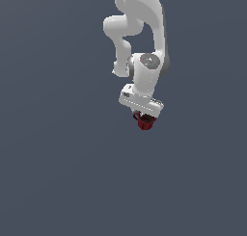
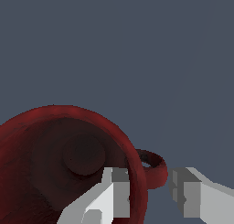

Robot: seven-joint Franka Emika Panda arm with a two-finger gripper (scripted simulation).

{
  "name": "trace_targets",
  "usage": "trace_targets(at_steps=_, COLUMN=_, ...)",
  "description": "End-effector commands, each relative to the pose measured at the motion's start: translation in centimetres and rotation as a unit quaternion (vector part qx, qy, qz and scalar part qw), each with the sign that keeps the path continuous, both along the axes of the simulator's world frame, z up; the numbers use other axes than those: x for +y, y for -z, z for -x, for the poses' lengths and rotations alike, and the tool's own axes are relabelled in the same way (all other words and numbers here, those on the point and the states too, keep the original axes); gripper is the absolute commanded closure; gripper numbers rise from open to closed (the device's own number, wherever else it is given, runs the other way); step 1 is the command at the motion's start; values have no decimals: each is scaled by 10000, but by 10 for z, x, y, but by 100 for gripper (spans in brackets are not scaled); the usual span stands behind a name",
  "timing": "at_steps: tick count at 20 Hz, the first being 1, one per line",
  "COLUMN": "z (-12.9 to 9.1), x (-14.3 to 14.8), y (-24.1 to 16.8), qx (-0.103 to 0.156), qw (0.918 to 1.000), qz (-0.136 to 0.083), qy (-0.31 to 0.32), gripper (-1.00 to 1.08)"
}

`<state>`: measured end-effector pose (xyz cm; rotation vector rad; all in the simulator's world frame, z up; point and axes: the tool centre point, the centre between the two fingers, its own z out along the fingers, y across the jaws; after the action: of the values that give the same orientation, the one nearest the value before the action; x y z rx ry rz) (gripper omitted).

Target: Pick up the object and move it to a goal position.

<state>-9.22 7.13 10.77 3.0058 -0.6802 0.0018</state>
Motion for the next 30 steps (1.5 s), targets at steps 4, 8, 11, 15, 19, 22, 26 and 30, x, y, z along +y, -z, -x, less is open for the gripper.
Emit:
trace_targets(at_steps=4, z=-15, x=13, y=-39, qx=-18, qw=10000, qz=-5, qy=-3, gripper=108)
trace_targets(at_steps=8, z=-28, x=24, y=-74, qx=-17, qw=10000, qz=-6, qy=-6, gripper=108)
trace_targets(at_steps=11, z=-39, x=33, y=-101, qx=-17, qw=10000, qz=-7, qy=-8, gripper=108)
trace_targets(at_steps=15, z=-53, x=45, y=-137, qx=-17, qw=10000, qz=-8, qy=-10, gripper=108)
trace_targets(at_steps=19, z=-67, x=57, y=-171, qx=-16, qw=10000, qz=-9, qy=-12, gripper=108)
trace_targets(at_steps=22, z=-77, x=64, y=-194, qx=-16, qw=10000, qz=-10, qy=-14, gripper=108)
trace_targets(at_steps=26, z=-88, x=74, y=-221, qx=-16, qw=10000, qz=-11, qy=-16, gripper=108)
trace_targets(at_steps=30, z=-99, x=82, y=-246, qx=-15, qw=10000, qz=-11, qy=-19, gripper=108)
